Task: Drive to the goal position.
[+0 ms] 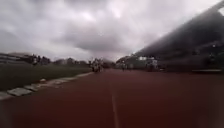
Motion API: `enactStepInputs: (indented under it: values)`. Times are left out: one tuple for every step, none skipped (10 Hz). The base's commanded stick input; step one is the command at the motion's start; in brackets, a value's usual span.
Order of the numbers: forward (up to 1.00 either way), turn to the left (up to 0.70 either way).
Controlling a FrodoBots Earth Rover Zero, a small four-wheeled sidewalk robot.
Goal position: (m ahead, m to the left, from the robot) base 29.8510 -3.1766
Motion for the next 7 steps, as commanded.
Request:
enactStepInputs:
  values:
    - [0.50, 0.02]
    - [0.50, 0.02]
    - [0.50, 0.02]
    - [0.50, 0.02]
    - [0.50, 0.02]
    - [0.50, 0.02]
    - [0.50, 0.02]
